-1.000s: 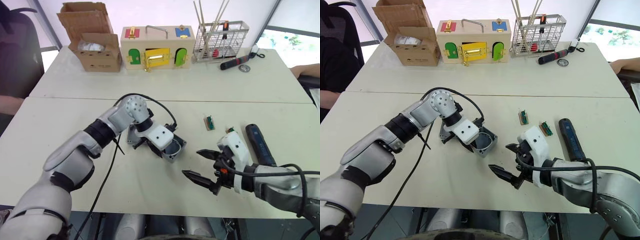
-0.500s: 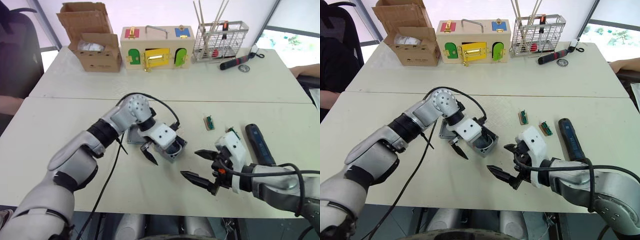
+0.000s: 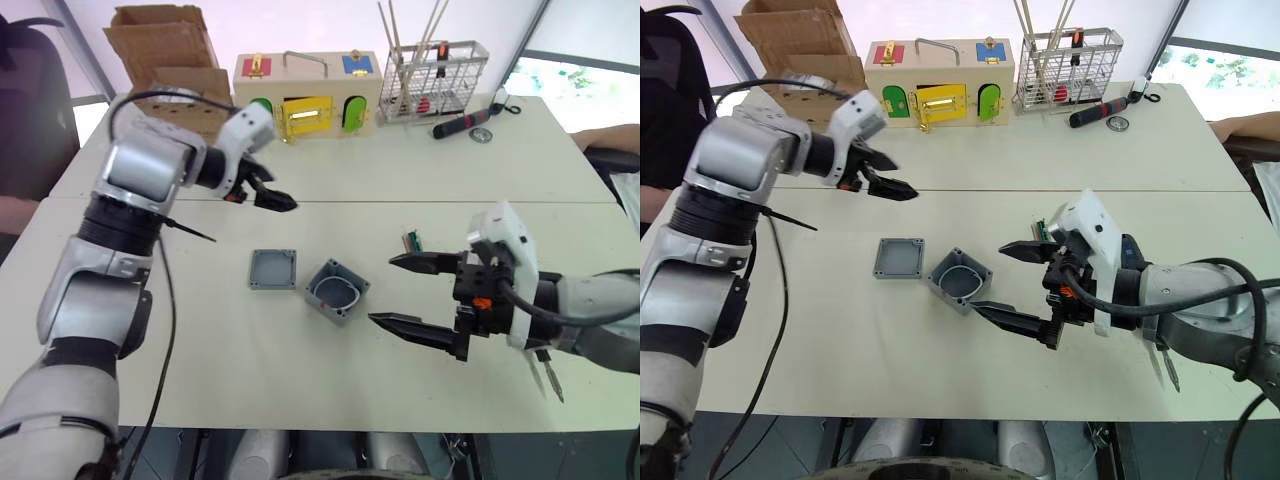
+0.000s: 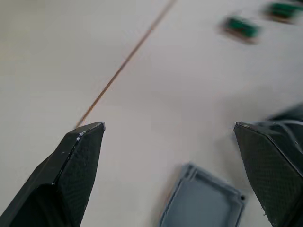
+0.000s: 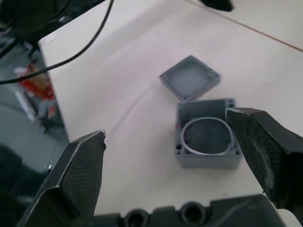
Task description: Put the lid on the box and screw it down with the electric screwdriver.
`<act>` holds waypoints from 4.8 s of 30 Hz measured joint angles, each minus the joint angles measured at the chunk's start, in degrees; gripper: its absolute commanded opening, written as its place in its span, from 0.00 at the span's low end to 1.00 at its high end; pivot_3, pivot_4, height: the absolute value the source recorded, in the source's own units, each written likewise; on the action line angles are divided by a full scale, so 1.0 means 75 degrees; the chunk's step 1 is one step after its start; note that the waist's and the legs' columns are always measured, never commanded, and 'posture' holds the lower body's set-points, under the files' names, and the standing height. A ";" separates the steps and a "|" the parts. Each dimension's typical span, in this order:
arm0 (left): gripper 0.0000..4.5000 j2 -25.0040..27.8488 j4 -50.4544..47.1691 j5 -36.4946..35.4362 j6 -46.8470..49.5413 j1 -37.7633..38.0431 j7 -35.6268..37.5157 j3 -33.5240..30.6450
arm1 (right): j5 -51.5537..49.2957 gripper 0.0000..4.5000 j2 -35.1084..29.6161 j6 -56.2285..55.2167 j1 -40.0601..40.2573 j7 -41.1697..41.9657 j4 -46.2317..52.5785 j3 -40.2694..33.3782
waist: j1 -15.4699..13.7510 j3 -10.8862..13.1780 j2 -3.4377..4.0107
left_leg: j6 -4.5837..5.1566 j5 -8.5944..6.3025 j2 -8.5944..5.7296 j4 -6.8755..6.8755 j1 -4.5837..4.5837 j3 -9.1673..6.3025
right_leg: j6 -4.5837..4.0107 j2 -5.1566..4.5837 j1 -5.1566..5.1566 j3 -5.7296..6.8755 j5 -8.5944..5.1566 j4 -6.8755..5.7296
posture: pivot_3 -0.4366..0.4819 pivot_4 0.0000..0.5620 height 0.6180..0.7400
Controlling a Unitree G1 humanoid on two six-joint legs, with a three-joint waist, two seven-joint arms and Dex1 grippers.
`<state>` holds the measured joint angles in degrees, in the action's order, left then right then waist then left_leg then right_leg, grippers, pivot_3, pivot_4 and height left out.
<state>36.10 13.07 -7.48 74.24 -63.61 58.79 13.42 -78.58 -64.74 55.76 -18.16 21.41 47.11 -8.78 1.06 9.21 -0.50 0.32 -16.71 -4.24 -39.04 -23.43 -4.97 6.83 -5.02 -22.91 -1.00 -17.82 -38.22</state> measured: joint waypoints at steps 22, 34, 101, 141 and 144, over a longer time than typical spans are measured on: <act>0.99 -0.0868 -0.2369 -0.1855 0.2373 0.2470 -0.4765 -0.0784 | 0.2678 1.00 0.1337 -0.0023 -0.0200 0.0883 -0.0552 0.1602 | -0.0246 0.0003 -0.0010 | -0.0070 0.0034 -0.0028 0.0002 -0.0025 0.0015 | -0.0003 -0.0062 -0.0039 -0.0030 0.0002 -0.0007 | 0.48 0.27 1.00; 0.02 -0.0912 -0.2028 -0.2416 0.2364 0.2223 -0.5256 -0.0547 | 0.2369 1.00 0.1559 0.0185 0.0230 0.0210 -0.0159 0.0958 | -0.0253 -0.0002 -0.0006 | -0.0072 0.0035 -0.0035 0.0002 -0.0016 0.0015 | -0.0003 -0.0066 -0.0029 -0.0031 0.0002 -0.0007 | 0.48 0.27 1.00; 0.00 -0.3920 0.0931 -0.1652 -0.8612 0.1294 -0.3525 -0.2320 | 0.4036 0.89 0.5568 -0.0490 -0.3709 -0.0899 -0.4798 -0.0123 | -0.0020 -0.0002 -0.0013 | -0.0090 0.0047 -0.0052 0.0029 -0.0041 0.0026 | 0.0000 -0.0070 -0.0082 -0.0007 0.0007 -0.0024 | 0.48 0.27 1.00; 0.95 -0.1339 -0.0748 -0.4021 -0.4544 0.2299 -0.1945 -0.3245 | 0.9597 0.03 0.2828 -0.6291 -0.1299 0.0579 -0.3675 0.1868 | 0.0029 -0.0002 -0.0011 | -0.0090 0.0046 -0.0058 0.0052 -0.0039 0.0029 | 0.0003 -0.0066 -0.0108 -0.0011 0.0005 -0.0039 | 0.48 0.27 1.00; 0.95 -0.1059 -0.1130 -0.4278 -0.3915 0.2715 -0.1709 -0.3179 | 1.1011 0.03 0.2797 -0.8489 -0.0478 0.0664 -0.3644 0.2521 | 0.0013 -0.0002 -0.0011 | -0.0099 0.0051 -0.0051 0.0039 -0.0033 0.0032 | 0.0003 -0.0062 -0.0095 -0.0012 0.0005 -0.0039 | 0.48 0.27 1.00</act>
<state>28.15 4.60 -39.56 44.87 -43.25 45.97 -10.42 4.00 -43.76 -7.90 -21.74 26.39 19.78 10.13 1.16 9.19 -0.58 -0.42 -16.32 -4.62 -38.75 -23.68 -4.74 6.86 -5.49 -23.62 -1.09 -17.78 -38.51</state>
